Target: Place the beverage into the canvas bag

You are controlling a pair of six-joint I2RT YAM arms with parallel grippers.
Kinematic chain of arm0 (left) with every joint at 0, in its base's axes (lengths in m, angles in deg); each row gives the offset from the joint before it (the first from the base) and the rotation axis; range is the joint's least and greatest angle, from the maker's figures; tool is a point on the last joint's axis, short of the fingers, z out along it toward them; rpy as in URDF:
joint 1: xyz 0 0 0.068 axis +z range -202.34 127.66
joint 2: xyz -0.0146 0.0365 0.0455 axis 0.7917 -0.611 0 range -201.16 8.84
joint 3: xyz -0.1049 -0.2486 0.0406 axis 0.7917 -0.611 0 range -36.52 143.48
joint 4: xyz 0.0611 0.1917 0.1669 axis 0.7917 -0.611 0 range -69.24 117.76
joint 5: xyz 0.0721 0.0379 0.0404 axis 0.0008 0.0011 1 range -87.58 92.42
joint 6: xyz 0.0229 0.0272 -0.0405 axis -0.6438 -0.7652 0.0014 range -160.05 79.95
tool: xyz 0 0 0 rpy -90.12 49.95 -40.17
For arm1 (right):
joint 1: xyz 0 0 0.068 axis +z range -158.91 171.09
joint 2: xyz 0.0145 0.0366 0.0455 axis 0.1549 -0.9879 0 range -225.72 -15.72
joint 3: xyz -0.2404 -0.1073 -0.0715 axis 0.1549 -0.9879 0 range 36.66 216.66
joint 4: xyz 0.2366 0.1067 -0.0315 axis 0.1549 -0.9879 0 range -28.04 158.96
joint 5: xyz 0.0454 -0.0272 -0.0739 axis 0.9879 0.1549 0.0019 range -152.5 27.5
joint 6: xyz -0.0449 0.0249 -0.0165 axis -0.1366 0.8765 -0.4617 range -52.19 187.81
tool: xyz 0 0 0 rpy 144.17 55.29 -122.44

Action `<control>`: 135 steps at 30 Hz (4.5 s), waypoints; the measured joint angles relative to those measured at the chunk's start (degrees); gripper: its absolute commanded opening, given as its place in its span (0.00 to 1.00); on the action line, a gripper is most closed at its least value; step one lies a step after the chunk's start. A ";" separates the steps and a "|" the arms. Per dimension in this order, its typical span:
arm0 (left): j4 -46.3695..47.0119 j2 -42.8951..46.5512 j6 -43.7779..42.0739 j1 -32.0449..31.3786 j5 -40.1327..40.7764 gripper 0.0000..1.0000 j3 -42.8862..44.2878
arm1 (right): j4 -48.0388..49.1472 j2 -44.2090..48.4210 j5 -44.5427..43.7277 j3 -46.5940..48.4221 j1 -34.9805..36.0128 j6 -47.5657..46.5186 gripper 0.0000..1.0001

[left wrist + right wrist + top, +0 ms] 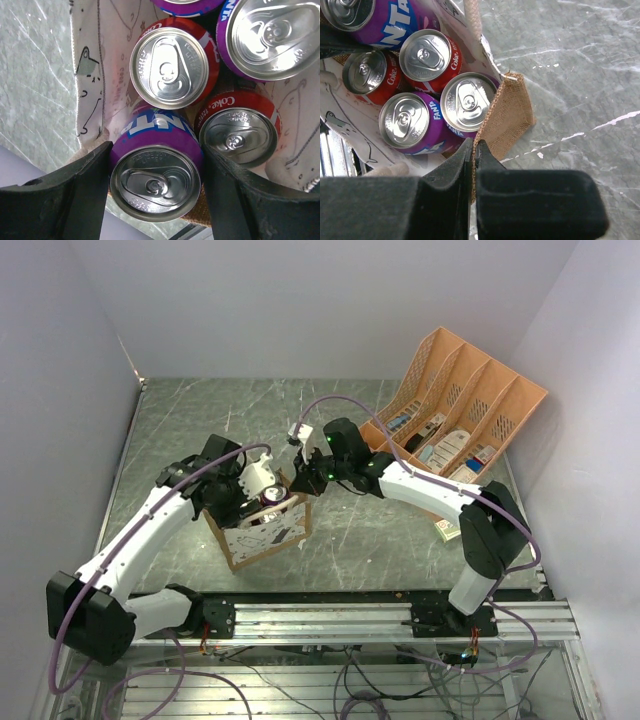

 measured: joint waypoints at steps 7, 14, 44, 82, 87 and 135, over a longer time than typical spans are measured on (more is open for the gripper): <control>-1.25 -2.60 3.76 0.00 1.92 0.41 1.88 | -0.57 0.57 -0.66 -0.31 0.02 -0.02 0.00; -3.08 -2.89 9.09 0.00 3.96 0.57 2.56 | -0.63 1.01 -0.72 -0.63 0.04 -0.24 0.00; -6.14 -0.59 15.23 0.59 10.80 0.90 6.64 | -0.61 1.01 1.88 -0.72 -0.02 -1.66 0.02; -0.11 13.27 18.91 3.65 11.08 1.00 6.49 | -11.52 15.91 -3.21 2.32 -4.00 -14.12 0.93; 0.94 12.26 18.75 3.69 12.22 1.00 4.22 | -10.03 20.63 -4.74 0.00 -11.43 -13.00 0.94; 25.68 17.42 24.26 4.79 23.52 0.99 3.45 | -8.11 39.26 -25.79 -17.16 -31.58 -8.96 1.00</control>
